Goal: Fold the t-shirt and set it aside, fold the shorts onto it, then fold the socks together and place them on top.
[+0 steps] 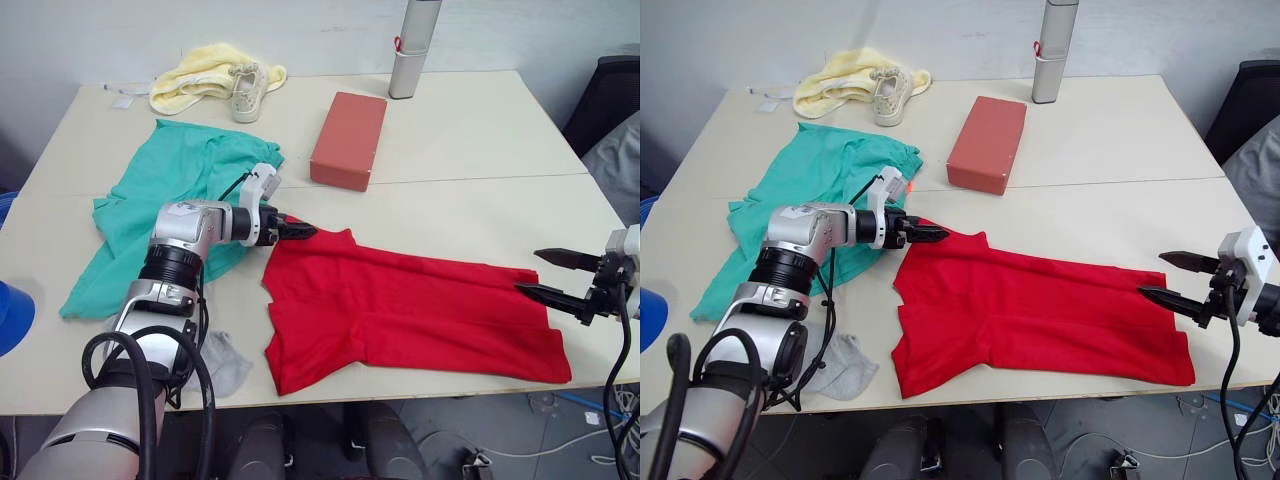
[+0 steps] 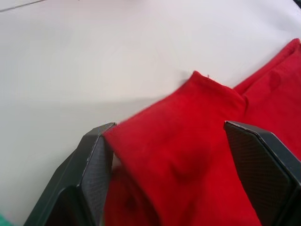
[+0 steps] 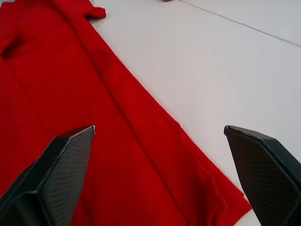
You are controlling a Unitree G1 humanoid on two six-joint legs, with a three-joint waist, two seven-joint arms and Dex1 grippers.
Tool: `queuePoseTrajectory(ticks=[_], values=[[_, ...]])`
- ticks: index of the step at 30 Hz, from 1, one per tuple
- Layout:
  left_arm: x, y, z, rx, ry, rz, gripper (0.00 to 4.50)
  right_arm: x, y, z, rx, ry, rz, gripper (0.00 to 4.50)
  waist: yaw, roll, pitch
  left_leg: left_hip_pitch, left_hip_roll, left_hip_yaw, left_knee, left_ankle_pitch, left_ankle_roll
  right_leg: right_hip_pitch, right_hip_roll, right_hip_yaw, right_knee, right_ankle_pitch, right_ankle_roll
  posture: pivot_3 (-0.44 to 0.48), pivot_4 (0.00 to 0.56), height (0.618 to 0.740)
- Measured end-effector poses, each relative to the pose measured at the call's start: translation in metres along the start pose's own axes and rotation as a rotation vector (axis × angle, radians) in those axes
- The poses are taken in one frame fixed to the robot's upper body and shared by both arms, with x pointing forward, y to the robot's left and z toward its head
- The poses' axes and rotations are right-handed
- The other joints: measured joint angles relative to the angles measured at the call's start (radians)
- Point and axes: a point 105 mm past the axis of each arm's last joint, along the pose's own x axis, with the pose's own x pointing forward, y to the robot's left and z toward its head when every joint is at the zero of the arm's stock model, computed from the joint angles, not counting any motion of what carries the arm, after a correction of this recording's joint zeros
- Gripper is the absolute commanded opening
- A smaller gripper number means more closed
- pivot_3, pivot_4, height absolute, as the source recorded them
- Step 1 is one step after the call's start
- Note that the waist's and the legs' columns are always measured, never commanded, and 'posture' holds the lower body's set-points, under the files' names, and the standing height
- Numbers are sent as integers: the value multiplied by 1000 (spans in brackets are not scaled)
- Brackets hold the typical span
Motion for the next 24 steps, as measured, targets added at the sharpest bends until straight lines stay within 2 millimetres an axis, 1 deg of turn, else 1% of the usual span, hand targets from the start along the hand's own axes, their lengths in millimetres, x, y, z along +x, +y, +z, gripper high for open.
queuePoseTrajectory(ticks=[1,2,3,5,10,13,15,18,21,24], values=[[5,-2,-2,-6,-1,-14,3813,0,1,-1,6,5,3,4482,0,0,0,0,0,0,0,0,0,0,0,0,0,0,0,0,150,740],[9,-3,-3,-10,-1,-23,3426,0,2,-2,7,8,7,4500,0,0,0,0,0,0,1,0,0,0,0,0,0,0,0,0,150,740],[13,-4,-5,-6,0,-28,3247,0,4,-2,3,13,13,4500,0,-1,0,0,0,0,1,0,0,0,0,0,0,0,0,0,150,740],[15,-3,-4,5,-7,-27,2645,0,8,-3,3,21,21,4500,1,-1,1,0,0,0,1,0,0,0,0,0,0,0,0,0,150,740],[11,-6,12,144,-89,-52,1016,-5,15,-10,1,49,26,4500,2,-2,1,0,0,0,0,0,0,0,0,1,0,0,0,0,150,740],[2,-5,9,250,-133,-65,47,-9,14,-8,-39,49,8,4500,-1,-2,1,1,0,1,0,0,-1,0,0,1,0,0,0,0,150,740],[-2,-6,3,311,-150,-79,16,-10,13,-9,-55,59,3,4500,-2,-2,1,1,0,1,0,0,-1,0,0,2,0,0,0,0,150,740],[-7,-13,-2,400,-175,-121,16,-9,12,-12,-65,84,-4,4500,-1,-2,1,1,0,1,0,0,-1,0,0,2,0,0,0,0,150,740],[-15,-17,-7,472,-180,-146,16,-3,0,-14,-55,114,-37,4500,-4,-2,1,1,0,1,1,0,0,0,-1,2,1,0,0,0,150,740],[-15,-21,-11,513,-184,-170,16,2,-10,-18,-31,144,-57,4500,-6,-2,1,1,0,1,1,0,0,0,-1,2,1,0,0,0,150,740]])
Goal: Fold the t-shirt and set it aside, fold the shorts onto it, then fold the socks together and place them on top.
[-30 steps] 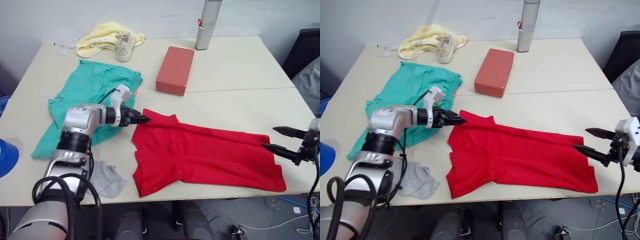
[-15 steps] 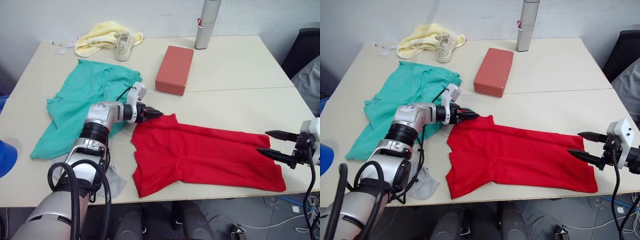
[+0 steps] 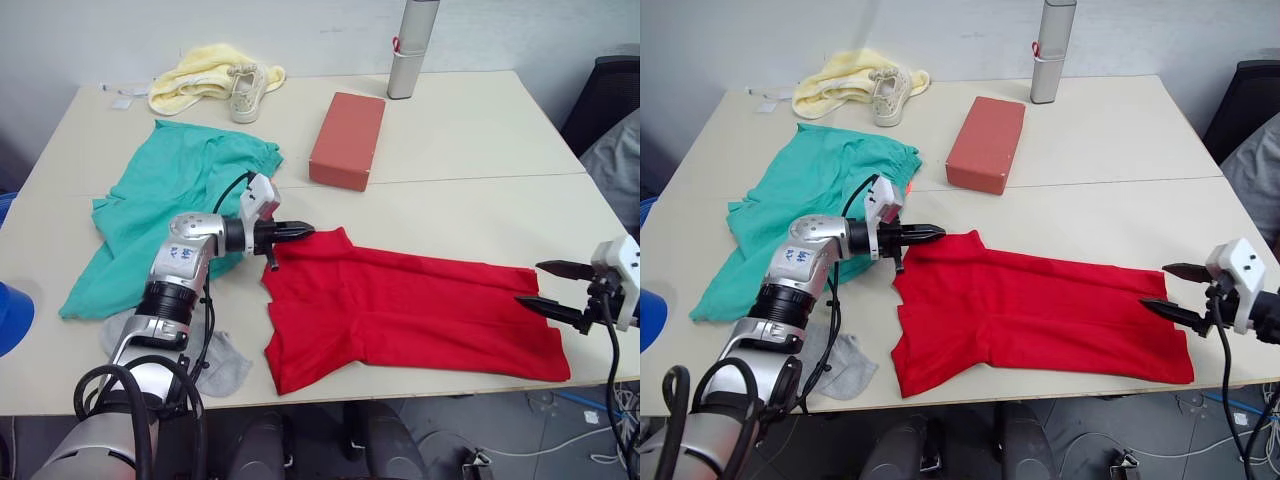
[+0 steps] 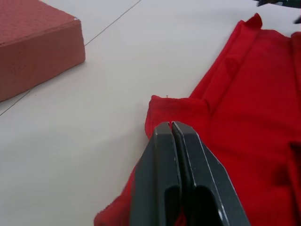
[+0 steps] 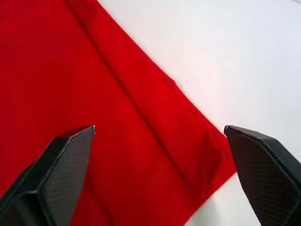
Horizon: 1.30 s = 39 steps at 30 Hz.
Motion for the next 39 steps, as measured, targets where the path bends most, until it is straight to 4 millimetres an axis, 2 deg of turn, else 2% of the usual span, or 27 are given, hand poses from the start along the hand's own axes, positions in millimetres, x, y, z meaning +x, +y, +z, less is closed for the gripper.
queuePoseTrajectory(ticks=[8,12,17,21,26,31,39], values=[[0,-7,1,90,-5,-34,16,4,-12,-17,51,118,11,4500,1,0,0,0,0,0,0,0,0,0,0,0,0,0,0,0,150,740],[-1,-7,0,94,-4,-32,0,3,-11,-20,57,123,20,3217,-1,0,0,0,0,0,0,0,0,0,0,0,0,0,0,0,150,740],[-2,-8,-4,86,0,-32,0,3,-12,-17,42,113,23,1277,-1,0,0,0,0,0,0,0,0,0,0,-1,0,0,0,0,150,740],[-5,-8,-4,94,4,-34,0,4,-13,-12,22,92,23,24,-1,0,0,0,0,0,0,0,0,0,0,-1,0,0,0,0,150,740],[-12,-8,-8,125,20,-32,0,3,-14,-11,-26,79,20,24,-1,0,0,0,0,0,0,0,0,0,0,-1,0,0,0,0,150,740],[-14,-14,-11,167,12,-64,0,0,-9,-10,-153,58,41,24,-1,0,0,0,0,0,0,0,0,0,0,-1,0,0,0,0,150,740],[-30,-21,-24,299,40,-87,0,-12,-3,-19,-319,38,53,24,-3,0,0,1,0,1,0,0,0,1,0,0,0,0,0,0,150,740]])
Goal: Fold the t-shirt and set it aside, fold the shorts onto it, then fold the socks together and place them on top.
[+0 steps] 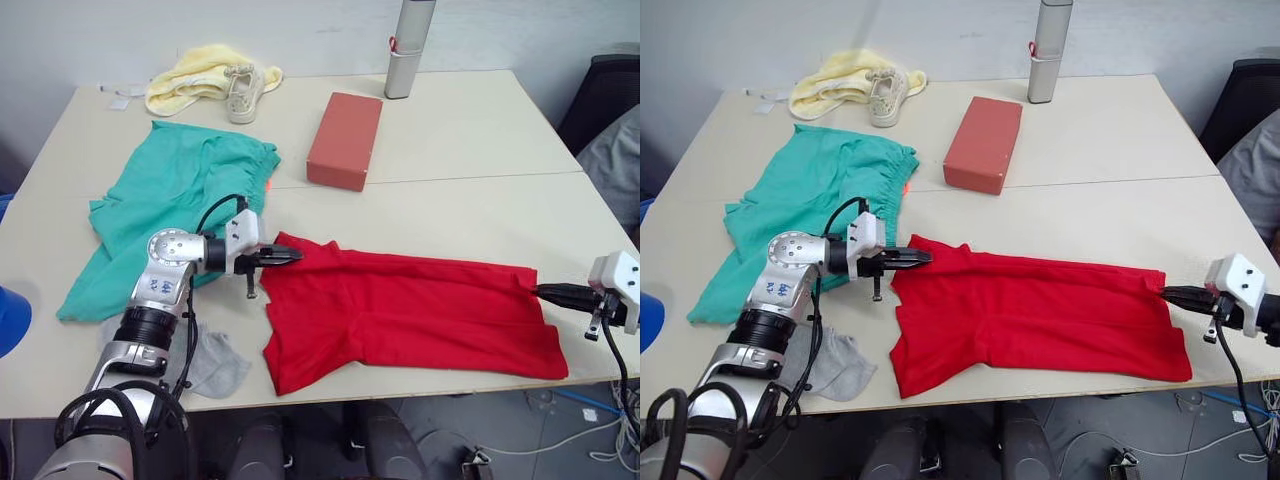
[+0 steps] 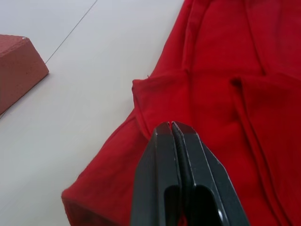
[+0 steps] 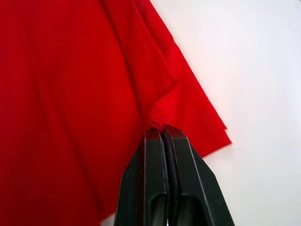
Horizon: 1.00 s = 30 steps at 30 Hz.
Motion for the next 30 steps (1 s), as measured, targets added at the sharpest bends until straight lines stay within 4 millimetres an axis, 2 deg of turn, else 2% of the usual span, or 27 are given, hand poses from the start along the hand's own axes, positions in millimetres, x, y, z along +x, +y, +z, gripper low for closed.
queuePoseTrajectory(ticks=[8,13,16,19,21,24,27,30], values=[[-5,-3,-17,70,30,17,0,3,11,-13,-116,10,-13,24,0,0,0,1,0,0,0,0,0,0,0,0,0,0,0,0,150,740],[-6,-5,-21,114,41,13,0,7,10,-11,-183,0,-30,24,0,0,0,1,0,0,0,0,0,0,0,0,0,0,0,0,150,740],[-6,-8,-21,111,40,-17,635,6,13,-11,-109,-21,4,656,0,0,0,1,0,0,0,0,0,0,0,0,0,0,0,0,150,740],[-7,-11,-18,93,21,-52,1554,6,19,-10,-90,-37,35,1672,0,0,0,1,0,0,0,0,1,0,-1,0,0,0,0,0,150,740],[-16,-16,-12,84,11,-98,2156,5,23,-4,-44,-69,64,2368,0,0,0,0,0,0,0,-1,1,0,-1,0,0,0,0,0,150,740],[-25,-20,-1,62,2,-152,2161,0,26,5,31,-77,110,3366,0,0,0,0,1,0,0,-1,2,0,-1,0,1,0,0,0,150,740],[-30,-20,9,34,13,-186,2726,-7,17,21,55,-102,96,4378,1,0,0,1,0,-1,0,-1,2,1,-1,0,1,0,0,0,150,740],[-23,-15,19,-14,-9,-173,3607,-8,12,34,87,-114,95,4500,3,0,0,0,0,-1,1,-1,2,1,-1,0,1,0,0,0,150,740]])
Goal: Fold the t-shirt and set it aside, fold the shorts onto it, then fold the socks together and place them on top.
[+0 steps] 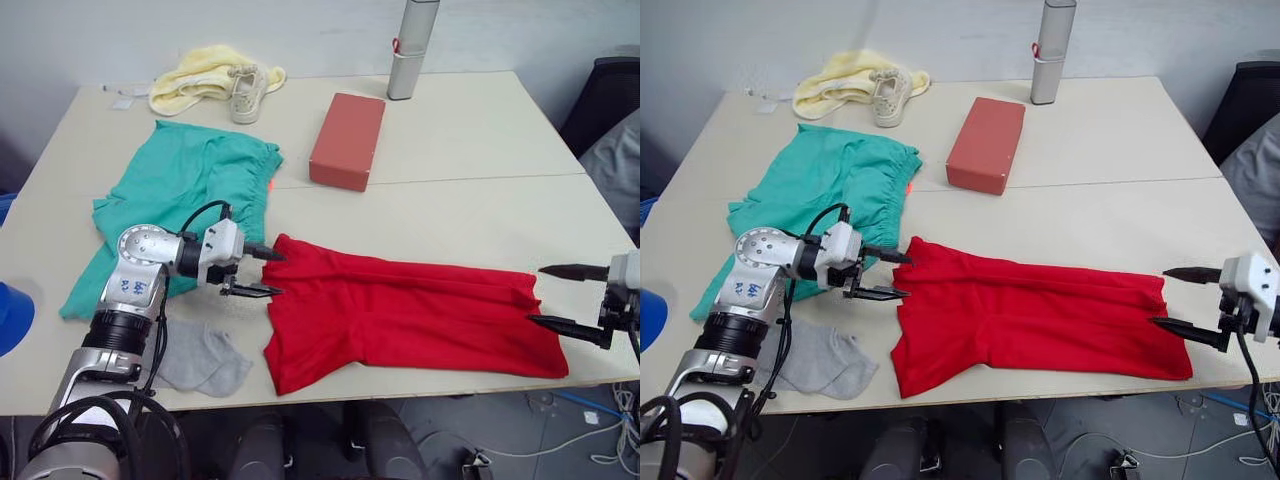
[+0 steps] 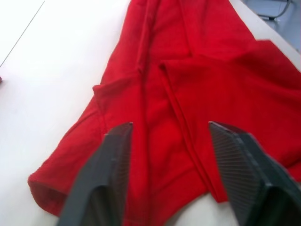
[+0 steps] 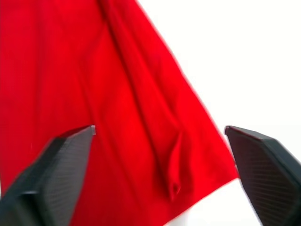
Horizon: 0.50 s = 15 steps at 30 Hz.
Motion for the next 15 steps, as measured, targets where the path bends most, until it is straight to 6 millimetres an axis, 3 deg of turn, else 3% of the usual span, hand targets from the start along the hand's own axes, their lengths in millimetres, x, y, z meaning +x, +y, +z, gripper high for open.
queuePoseTrajectory(ticks=[3,6,12,15], values=[[12,10,18,-6,-47,13,4489,8,1,10,13,-7,19,4500,7,0,0,0,0,0,1,0,1,0,0,0,0,0,0,0,150,740],[25,14,24,0,-41,7,4489,23,5,15,26,-4,50,4500,12,0,0,0,0,0,1,0,1,0,0,0,0,0,0,0,150,740],[48,21,4,-58,46,29,4489,63,16,8,57,18,119,4500,13,0,0,-1,0,1,1,0,0,-1,2,0,0,0,0,0,150,740],[56,28,2,-94,33,60,4489,74,19,14,82,-11,144,4500,20,0,0,-1,0,1,2,0,1,-1,1,0,0,0,0,0,150,740]])
